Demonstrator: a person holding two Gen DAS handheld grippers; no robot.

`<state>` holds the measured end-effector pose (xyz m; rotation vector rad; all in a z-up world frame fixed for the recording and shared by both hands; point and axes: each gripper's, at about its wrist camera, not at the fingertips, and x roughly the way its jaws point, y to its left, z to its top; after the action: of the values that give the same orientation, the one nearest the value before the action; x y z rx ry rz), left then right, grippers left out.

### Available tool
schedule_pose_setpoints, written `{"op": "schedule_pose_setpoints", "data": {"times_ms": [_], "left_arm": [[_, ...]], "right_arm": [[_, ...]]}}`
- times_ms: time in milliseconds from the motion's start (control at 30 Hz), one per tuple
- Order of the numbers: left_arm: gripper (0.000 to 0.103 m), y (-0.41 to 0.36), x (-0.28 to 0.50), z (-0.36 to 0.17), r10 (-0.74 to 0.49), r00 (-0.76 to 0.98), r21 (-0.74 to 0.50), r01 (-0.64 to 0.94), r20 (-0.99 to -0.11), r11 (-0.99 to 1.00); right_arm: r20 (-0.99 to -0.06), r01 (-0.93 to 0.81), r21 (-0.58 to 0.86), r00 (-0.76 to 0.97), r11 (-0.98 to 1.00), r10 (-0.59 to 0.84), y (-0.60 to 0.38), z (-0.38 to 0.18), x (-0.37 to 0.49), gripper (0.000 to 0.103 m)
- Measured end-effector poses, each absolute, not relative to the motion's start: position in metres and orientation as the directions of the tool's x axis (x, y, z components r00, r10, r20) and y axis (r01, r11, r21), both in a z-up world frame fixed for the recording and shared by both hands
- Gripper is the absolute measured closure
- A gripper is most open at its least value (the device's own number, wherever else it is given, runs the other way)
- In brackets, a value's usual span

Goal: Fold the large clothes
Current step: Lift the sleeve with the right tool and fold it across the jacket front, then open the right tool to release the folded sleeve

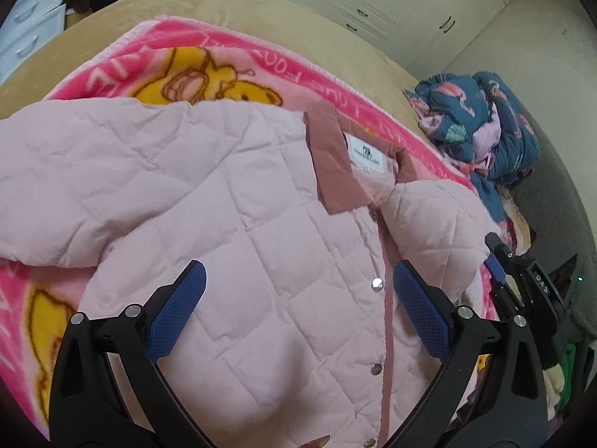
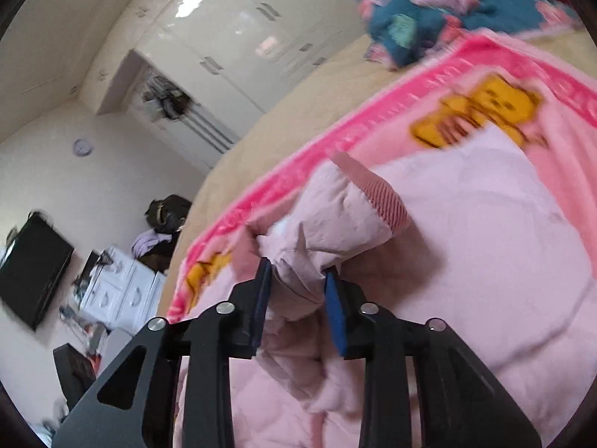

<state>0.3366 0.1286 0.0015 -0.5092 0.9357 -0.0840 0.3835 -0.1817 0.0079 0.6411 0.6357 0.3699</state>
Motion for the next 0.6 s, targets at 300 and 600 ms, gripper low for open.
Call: {"op": "schedule_pose_setpoints", "data": {"times_ms": [300,600], "left_arm": [[0.009,0.166,0.335,0.017,-0.302,0.652,-0.523,-0.171,-0.695,0.835],[0.009,0.172,0.341,-0.002,-0.413,0.631,-0.630,-0.157,-0.657,0.761]], "right_arm": [[-0.458,-0.440,0.412,0.657,0.798,0.599,-0.066,0.027,0.363,0.088],[-0.608,-0.530,0.324,0.518,0.784,0.601,-0.007,-0.019,0.346,0.084]]}}
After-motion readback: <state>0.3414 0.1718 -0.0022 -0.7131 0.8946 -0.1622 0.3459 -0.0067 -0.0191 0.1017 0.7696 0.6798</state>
